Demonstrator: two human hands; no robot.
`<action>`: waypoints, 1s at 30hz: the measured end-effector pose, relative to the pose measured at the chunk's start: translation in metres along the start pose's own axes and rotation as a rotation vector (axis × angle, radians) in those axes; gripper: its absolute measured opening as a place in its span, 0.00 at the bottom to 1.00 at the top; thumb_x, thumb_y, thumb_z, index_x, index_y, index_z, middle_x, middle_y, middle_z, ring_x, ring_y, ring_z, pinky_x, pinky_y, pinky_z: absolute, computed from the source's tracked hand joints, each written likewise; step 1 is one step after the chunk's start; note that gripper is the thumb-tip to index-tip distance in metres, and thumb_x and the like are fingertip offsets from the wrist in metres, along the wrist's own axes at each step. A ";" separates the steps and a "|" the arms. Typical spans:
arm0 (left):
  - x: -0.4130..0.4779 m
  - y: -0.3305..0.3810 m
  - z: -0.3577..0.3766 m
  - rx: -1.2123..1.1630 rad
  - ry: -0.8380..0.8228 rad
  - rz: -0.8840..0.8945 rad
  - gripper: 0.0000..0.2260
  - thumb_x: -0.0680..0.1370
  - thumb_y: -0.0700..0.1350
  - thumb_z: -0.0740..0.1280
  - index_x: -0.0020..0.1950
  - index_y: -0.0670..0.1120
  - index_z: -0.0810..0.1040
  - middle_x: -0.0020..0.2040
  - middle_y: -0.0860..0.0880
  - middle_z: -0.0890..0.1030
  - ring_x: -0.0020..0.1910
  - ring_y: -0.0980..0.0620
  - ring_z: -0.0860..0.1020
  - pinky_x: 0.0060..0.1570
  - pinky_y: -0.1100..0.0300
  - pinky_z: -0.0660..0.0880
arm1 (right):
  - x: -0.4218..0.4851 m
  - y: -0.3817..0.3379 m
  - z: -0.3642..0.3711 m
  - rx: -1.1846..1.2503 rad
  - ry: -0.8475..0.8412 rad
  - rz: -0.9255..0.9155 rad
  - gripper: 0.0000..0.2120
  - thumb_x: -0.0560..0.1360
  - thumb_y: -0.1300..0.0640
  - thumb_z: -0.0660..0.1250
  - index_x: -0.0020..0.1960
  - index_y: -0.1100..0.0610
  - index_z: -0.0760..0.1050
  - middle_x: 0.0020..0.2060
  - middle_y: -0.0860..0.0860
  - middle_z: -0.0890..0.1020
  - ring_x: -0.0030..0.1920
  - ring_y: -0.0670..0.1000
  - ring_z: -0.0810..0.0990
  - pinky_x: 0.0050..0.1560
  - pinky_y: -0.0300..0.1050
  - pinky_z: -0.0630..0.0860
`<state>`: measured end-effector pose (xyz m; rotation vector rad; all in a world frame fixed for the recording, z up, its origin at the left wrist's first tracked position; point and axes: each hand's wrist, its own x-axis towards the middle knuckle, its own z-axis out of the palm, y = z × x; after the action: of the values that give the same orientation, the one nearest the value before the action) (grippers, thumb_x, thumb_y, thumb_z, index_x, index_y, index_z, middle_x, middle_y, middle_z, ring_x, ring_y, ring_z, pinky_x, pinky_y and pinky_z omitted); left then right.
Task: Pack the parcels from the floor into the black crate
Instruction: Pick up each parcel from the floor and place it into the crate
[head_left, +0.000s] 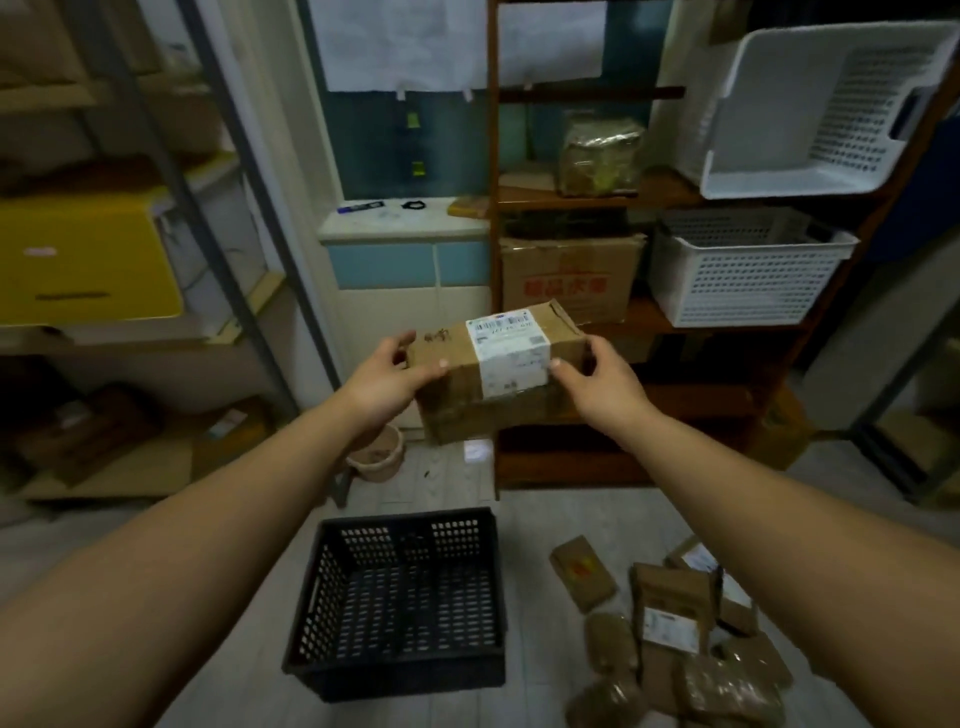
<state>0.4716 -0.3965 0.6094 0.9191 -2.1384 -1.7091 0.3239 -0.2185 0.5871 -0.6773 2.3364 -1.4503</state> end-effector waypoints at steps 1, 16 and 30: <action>0.002 -0.005 -0.015 -0.003 -0.005 0.000 0.35 0.74 0.47 0.70 0.77 0.50 0.55 0.73 0.46 0.64 0.68 0.44 0.67 0.65 0.51 0.70 | 0.001 -0.004 0.016 0.001 0.019 0.014 0.24 0.78 0.49 0.64 0.72 0.51 0.63 0.67 0.51 0.73 0.66 0.53 0.71 0.55 0.43 0.68; 0.143 -0.141 -0.121 0.183 0.086 -0.265 0.30 0.76 0.45 0.69 0.75 0.49 0.61 0.65 0.44 0.72 0.54 0.46 0.76 0.48 0.51 0.78 | 0.100 0.036 0.212 0.004 -0.250 0.228 0.31 0.74 0.58 0.70 0.73 0.51 0.61 0.63 0.50 0.71 0.58 0.49 0.72 0.57 0.45 0.72; 0.266 -0.378 -0.151 0.243 -0.107 -0.479 0.31 0.75 0.38 0.68 0.74 0.49 0.59 0.54 0.51 0.73 0.55 0.48 0.72 0.57 0.48 0.75 | 0.168 0.208 0.413 0.056 -0.367 0.411 0.23 0.76 0.60 0.68 0.60 0.38 0.64 0.53 0.45 0.78 0.53 0.47 0.78 0.49 0.35 0.76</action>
<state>0.4708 -0.7199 0.2463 1.5442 -2.3723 -1.7515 0.3373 -0.5417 0.2164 -0.3770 1.9940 -1.0987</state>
